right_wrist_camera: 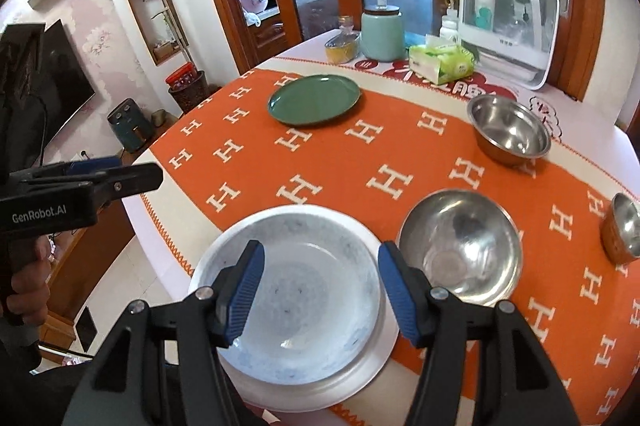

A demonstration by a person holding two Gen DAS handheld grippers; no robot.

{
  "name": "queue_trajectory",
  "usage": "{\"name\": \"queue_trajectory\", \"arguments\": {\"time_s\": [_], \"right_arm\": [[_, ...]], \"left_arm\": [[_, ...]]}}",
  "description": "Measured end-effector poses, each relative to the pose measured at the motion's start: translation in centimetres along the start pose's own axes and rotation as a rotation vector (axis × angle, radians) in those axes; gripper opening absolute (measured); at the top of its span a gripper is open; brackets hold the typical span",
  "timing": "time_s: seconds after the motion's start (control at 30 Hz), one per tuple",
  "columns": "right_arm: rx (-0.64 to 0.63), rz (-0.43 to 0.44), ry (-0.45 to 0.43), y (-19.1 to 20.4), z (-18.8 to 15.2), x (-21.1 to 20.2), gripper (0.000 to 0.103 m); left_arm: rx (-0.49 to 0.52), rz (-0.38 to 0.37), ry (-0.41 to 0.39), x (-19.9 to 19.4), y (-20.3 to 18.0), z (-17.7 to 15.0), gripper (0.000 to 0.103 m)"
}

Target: Organize plates and bowls

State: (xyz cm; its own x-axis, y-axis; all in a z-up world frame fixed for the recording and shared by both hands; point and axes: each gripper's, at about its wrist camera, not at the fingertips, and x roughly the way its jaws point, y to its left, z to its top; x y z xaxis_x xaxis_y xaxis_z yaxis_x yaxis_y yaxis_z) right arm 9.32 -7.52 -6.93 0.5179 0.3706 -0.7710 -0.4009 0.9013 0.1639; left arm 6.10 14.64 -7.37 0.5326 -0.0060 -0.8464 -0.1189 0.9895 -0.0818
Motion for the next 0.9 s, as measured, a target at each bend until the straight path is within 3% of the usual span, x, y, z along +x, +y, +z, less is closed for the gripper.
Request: {"name": "queue_trajectory", "arguments": {"time_s": [0.13,0.4,0.9], "right_arm": [[-0.025,-0.043,-0.039,0.2,0.6,-1.0,0.071],[0.070,-0.100,-0.099,0.8,2.6,-0.8,0.072],[0.261,-0.194,-0.108,6.0,6.4,4.2,0.073]], "left_arm": [[-0.029,-0.037,0.026,0.5,0.9,0.7,0.081],[-0.024,-0.122,0.037,1.4,3.3,3.4,0.081],[0.165,-0.226,0.088,4.9,9.1,10.8,0.086]]}}
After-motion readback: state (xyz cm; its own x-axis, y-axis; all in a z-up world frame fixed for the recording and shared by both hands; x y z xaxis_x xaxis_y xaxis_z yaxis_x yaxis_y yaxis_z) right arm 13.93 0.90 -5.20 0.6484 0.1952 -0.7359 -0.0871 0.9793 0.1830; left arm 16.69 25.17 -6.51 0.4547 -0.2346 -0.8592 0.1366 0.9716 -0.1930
